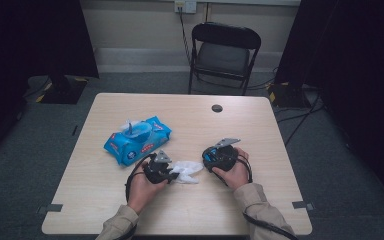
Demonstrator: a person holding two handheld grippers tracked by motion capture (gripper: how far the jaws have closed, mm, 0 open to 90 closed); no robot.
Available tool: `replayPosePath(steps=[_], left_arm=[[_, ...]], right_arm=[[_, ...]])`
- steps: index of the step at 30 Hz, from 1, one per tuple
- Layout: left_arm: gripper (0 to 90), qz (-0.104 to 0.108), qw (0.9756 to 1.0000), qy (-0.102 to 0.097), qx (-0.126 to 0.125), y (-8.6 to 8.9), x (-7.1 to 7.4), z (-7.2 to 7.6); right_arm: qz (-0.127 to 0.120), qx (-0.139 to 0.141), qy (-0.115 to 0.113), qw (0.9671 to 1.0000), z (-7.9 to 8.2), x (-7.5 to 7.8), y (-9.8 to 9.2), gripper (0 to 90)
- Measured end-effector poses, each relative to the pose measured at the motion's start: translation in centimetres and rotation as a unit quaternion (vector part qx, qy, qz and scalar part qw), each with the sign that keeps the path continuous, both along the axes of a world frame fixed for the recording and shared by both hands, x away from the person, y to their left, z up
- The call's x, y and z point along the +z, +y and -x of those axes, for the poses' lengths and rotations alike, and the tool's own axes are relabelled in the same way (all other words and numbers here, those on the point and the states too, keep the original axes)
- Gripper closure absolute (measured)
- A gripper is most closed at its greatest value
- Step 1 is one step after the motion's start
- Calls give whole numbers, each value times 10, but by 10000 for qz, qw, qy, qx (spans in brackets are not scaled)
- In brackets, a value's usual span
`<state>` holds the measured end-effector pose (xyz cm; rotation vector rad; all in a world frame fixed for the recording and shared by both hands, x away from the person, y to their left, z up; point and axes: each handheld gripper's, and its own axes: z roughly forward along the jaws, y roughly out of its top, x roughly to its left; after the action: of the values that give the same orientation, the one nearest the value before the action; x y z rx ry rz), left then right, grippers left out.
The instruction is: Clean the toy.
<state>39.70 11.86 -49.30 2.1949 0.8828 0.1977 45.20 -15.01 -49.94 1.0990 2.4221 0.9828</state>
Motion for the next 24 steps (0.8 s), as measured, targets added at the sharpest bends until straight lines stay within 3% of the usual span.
replayPosePath(steps=[8,14,18,19,22,23,24], left_arm=[[762,-84,9999,-36,46,3,1,0],[695,-107,9999,-78,81,3,1,-1],[567,-178,9997,-145,10,1,0,-2],[565,-284,9994,-206,-5,0,1,-2],[721,-270,9995,-148,-4,0,2,-1],[773,-187,9998,48,51,-1,3,-2],[796,-187,9998,48,51,-1,3,-2]], right_arm=[[-2,27,4,10000,0,0,-1,254],[-85,-12,56,9999,1,2,-4,255],[-149,48,-28,9999,5,6,-6,255],[-213,72,-42,9997,6,8,-8,256],[-224,119,-55,9997,9,8,-9,256],[-297,144,-52,9994,11,8,-10,255],[-330,173,-58,9993,12,9,-11,256]])
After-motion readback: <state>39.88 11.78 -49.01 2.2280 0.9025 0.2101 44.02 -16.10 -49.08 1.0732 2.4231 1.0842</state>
